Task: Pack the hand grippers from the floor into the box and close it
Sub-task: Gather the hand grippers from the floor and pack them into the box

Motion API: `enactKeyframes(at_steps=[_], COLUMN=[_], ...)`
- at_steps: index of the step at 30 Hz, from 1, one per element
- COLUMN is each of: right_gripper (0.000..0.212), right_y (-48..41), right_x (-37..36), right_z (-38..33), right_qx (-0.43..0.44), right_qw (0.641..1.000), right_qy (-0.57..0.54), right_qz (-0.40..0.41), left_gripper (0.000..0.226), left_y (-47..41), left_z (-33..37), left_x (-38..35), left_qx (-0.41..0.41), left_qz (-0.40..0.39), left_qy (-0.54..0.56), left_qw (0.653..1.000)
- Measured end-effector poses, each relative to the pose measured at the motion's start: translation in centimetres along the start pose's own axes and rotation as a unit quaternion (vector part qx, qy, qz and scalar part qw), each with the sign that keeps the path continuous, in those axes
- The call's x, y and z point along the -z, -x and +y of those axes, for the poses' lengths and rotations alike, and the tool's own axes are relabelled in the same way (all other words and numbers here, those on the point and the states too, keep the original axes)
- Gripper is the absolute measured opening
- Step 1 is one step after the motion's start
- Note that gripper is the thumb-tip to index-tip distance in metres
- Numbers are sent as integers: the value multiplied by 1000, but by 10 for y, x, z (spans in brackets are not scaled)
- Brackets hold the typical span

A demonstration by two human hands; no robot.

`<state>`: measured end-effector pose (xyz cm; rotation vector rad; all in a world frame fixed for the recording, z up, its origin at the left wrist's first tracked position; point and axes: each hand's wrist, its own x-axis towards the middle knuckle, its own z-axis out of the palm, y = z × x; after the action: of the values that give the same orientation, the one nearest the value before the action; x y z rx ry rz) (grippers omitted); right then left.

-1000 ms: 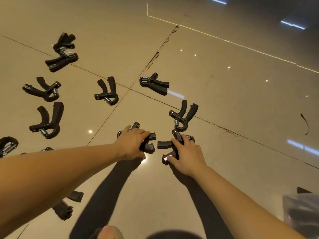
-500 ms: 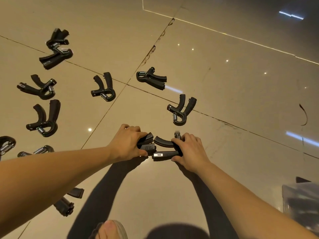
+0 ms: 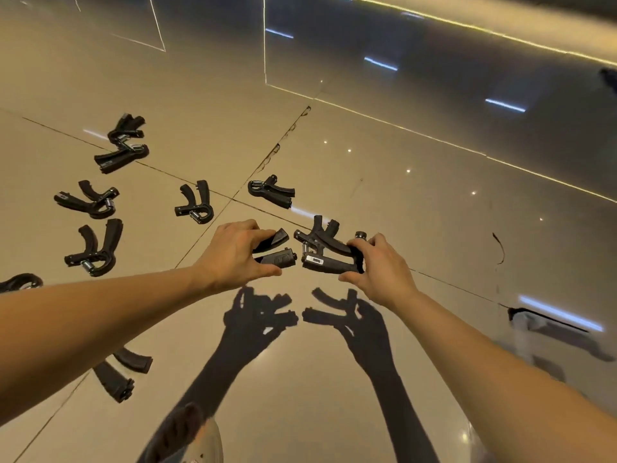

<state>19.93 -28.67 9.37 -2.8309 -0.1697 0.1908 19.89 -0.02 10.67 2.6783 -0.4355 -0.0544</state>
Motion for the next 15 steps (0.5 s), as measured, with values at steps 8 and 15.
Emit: enactKeyframes(at_steps=[8, 15], right_gripper=[72, 73], right_y=[114, 234], right_x=[117, 175], right_z=[34, 89], right_qx=[-26, -56], right_qw=[994, 988], right_qy=[-46, -67], right_qz=[92, 123], left_gripper=[84, 82], left_y=[30, 67], left_z=[135, 266], left_x=[72, 88], left_qx=[-73, -137], left_qz=[36, 16], left_qy=[42, 34], left_qw=[996, 990])
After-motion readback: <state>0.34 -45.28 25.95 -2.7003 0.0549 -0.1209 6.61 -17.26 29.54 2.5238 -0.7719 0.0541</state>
